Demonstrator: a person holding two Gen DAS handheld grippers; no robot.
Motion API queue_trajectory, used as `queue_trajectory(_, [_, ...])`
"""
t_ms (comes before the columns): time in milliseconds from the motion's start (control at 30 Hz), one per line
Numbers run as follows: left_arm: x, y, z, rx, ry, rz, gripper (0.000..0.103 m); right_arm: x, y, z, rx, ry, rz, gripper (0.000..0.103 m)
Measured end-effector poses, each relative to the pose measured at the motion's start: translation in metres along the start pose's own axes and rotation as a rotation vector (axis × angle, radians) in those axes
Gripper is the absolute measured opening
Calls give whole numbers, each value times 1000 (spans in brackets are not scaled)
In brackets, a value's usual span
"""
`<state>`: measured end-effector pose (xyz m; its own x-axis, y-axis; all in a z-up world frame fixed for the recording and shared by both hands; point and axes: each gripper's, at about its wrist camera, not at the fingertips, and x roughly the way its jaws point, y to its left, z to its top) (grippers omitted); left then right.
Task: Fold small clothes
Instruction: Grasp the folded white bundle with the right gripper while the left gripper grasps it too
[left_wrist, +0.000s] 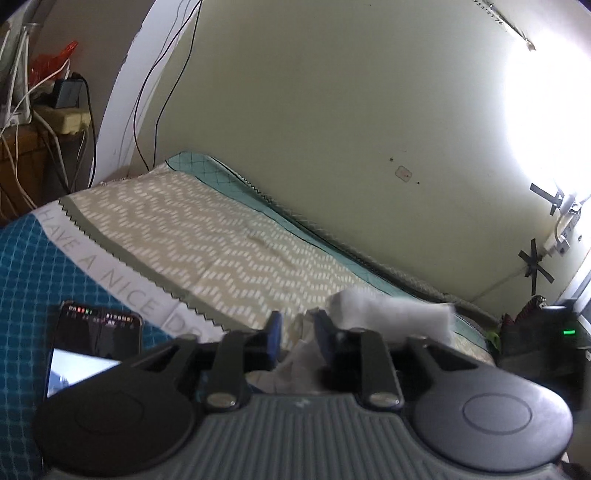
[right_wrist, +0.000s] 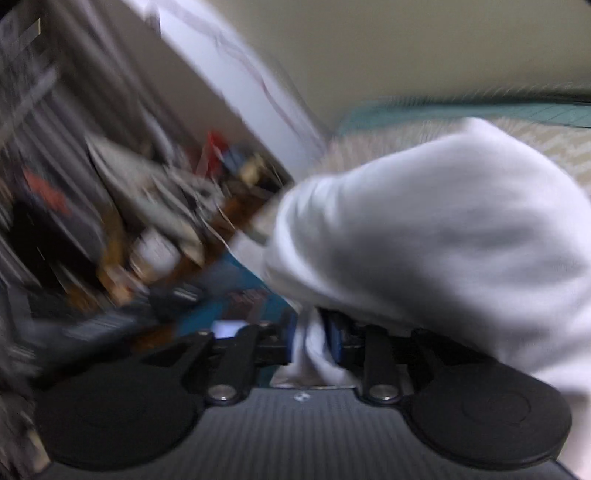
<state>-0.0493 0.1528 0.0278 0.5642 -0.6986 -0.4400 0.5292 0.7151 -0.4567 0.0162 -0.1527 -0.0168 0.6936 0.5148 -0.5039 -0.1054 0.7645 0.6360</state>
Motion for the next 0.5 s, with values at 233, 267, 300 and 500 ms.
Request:
queue_trajectory(233, [3, -25, -14, 84, -5, -97, 49, -91, 0, -4, -126, -193, 150, 64])
queue_trajectory(267, [6, -32, -15, 92, -4, -123, 49, -108, -1, -4, -144, -238, 128, 63])
queue_trajectory(300, [11, -38, -15, 107, -4, -146, 48, -123, -3, -3, -156, -272, 98, 61])
queue_trajectory(500, [63, -75, -1, 239, 56, -128, 30, -109, -22, 14, -159, -192, -104, 23])
